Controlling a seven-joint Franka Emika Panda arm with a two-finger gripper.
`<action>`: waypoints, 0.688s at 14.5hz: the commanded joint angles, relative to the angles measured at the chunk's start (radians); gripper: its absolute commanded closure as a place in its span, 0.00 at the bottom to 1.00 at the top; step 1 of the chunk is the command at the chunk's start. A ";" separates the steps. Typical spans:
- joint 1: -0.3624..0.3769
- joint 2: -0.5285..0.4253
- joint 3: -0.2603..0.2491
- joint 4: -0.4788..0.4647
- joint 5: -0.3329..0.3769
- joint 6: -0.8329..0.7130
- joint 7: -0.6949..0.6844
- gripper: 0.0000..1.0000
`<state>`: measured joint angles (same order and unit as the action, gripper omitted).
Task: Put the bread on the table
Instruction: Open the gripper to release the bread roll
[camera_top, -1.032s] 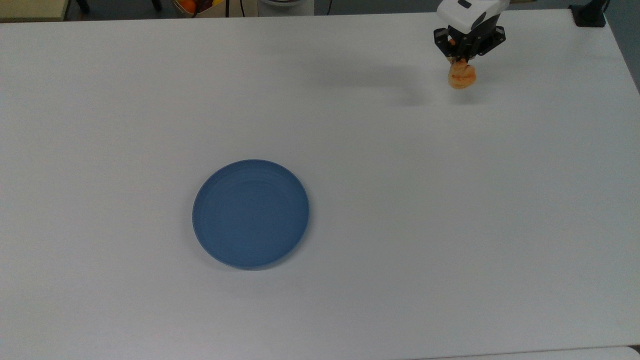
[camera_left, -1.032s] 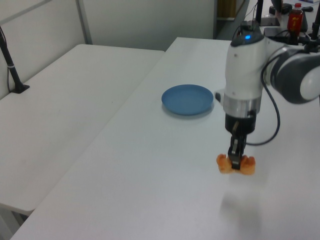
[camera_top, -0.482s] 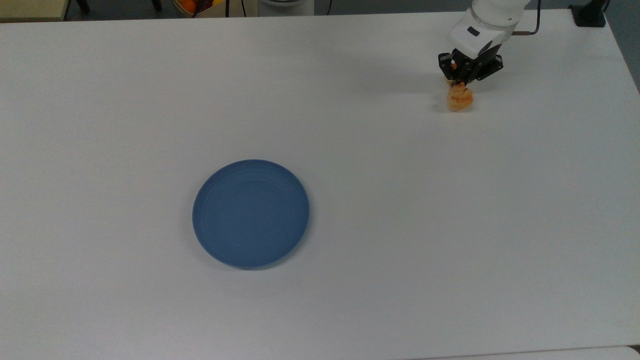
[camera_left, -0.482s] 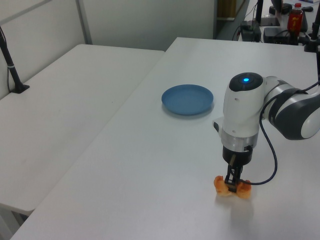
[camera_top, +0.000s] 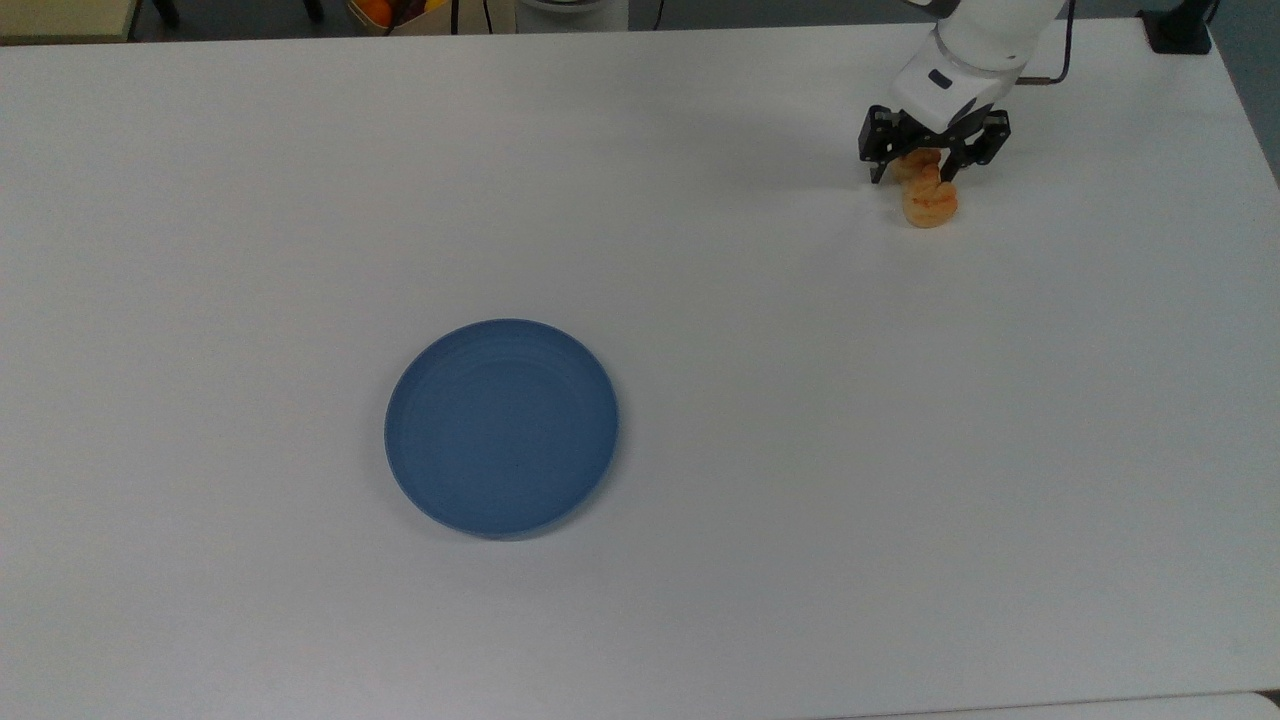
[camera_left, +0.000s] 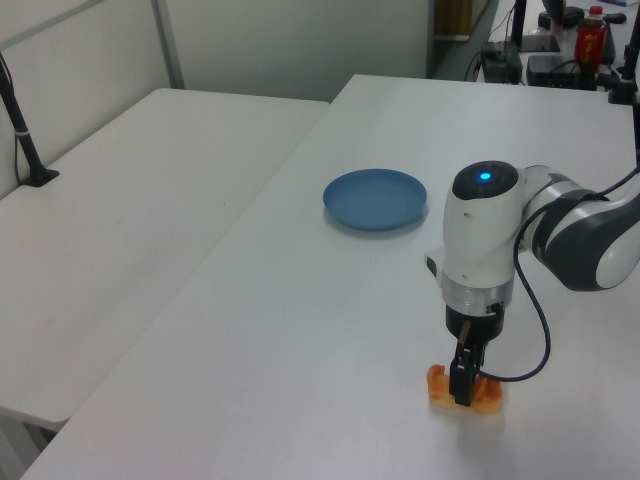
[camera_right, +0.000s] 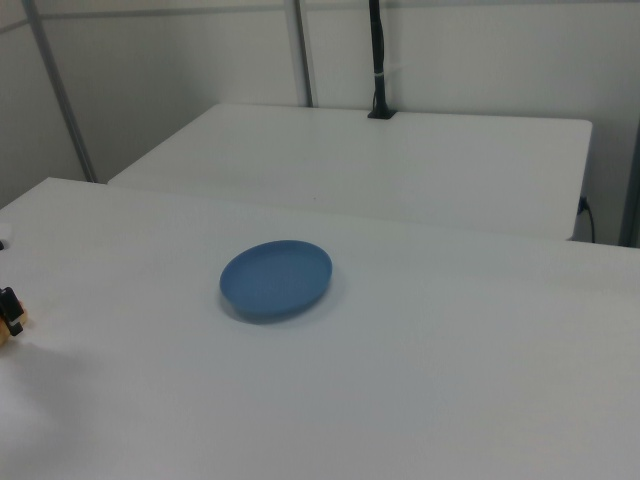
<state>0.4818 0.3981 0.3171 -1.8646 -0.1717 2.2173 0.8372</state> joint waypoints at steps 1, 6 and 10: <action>0.005 -0.005 0.002 0.004 -0.020 -0.033 0.019 0.00; -0.028 -0.027 0.002 0.070 -0.009 -0.143 -0.032 0.00; -0.080 -0.059 0.002 0.140 0.003 -0.230 -0.098 0.00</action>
<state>0.4442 0.3782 0.3163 -1.7713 -0.1728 2.0776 0.8012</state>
